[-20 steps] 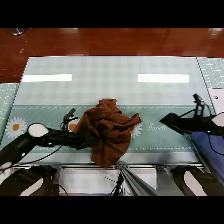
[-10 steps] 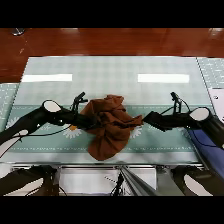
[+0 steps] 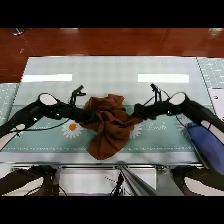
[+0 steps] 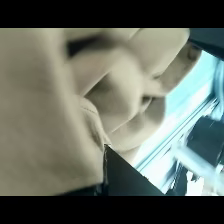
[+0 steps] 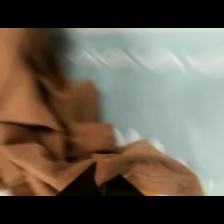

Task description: Fold the shirts.

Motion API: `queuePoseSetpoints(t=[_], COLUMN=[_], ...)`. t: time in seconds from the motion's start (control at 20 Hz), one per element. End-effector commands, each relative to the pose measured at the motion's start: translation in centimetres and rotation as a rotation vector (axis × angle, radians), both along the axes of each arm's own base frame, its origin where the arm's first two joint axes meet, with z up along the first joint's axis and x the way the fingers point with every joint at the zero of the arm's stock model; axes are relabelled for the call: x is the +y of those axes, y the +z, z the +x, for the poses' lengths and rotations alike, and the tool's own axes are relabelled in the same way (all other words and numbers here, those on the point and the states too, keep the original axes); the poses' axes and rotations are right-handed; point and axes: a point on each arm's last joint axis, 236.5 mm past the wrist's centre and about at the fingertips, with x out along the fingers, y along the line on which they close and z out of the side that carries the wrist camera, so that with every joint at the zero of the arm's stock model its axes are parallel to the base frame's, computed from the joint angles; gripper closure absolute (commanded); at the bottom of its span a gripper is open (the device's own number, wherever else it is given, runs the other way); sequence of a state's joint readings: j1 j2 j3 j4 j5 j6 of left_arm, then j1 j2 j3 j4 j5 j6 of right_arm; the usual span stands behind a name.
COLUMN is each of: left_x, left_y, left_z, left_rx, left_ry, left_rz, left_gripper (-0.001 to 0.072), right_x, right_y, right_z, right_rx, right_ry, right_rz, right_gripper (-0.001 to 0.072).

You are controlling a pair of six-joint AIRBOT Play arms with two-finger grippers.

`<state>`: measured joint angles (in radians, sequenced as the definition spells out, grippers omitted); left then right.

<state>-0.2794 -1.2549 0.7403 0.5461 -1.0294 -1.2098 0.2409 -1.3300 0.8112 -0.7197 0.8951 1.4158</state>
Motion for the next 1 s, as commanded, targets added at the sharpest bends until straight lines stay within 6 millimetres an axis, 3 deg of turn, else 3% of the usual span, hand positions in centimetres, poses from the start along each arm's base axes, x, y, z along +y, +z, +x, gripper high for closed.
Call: queuePoseSetpoints(t=[0.0, 0.1, 0.15, 0.2, 0.25, 0.35, 0.45, 0.5, 0.6, 0.7, 0.8, 0.95], left_x=[1.2, 3.6, 5.3, 7.2, 8.6, 10.3, 11.6, 12.4, 13.9, 15.1, 15.4, 16.6], left_y=[7.7, 18.1, 24.1, 30.9, 36.7, 46.6, 54.4, 57.3, 61.6, 63.1, 61.9, 57.5], left_z=[5.2, 10.5, 12.9, 14.6, 14.9, 12.8, 8.8, 6.7, 2.1, -2.0, -5.2, -9.2], left_rx=[-0.215, -0.466, -0.606, -0.749, -0.871, -1.096, -1.297, -1.381, -1.533, -1.614, -1.618, -1.559], left_ry=[0.074, 0.206, 0.308, 0.410, 0.465, 0.479, 0.475, 0.482, 0.509, 0.548, 0.568, 0.603], left_rz=[-0.068, -0.151, -0.201, -0.266, -0.314, -0.357, -0.377, -0.376, -0.344, -0.243, -0.079, 0.279], left_gripper=[0.0690, 0.0690, 0.0690, 0.0690, 0.0690, 0.0690, 0.0690, 0.0690, 0.0691, 0.0690, 0.0690, 0.0690], right_x=[-1.0, -4.4, -5.8, -7.2, -8.0, -8.8, -9.5, -10.0, -11.7, -13.9, -15.6, -16.2], right_y=[6.8, 16.0, 21.6, 28.1, 34.4, 44.4, 50.8, 52.6, 55.1, 56.9, 57.7, 56.7], right_z=[4.7, 9.9, 11.9, 13.4, 13.5, 10.5, 5.7, 3.2, -1.8, -6.6, -10.8, -15.2], right_rx=[-0.142, -0.339, -0.460, -0.604, -0.744, -0.961, -1.134, -1.195, -1.289, -1.369, -1.417, -1.400], right_ry=[0.093, 0.039, 0.005, -0.041, -0.069, -0.076, -0.087, -0.088, -0.124, -0.181, -0.227, -0.212], right_rz=[-0.026, -0.107, -0.138, -0.162, -0.174, -0.191, -0.204, -0.224, -0.288, -0.366, -0.420, -0.449], right_gripper=[0.0694, 0.0694, 0.0695, 0.0695, 0.0695, 0.0695, 0.0694, 0.0694, 0.0694, 0.0694, 0.0694, 0.0694])
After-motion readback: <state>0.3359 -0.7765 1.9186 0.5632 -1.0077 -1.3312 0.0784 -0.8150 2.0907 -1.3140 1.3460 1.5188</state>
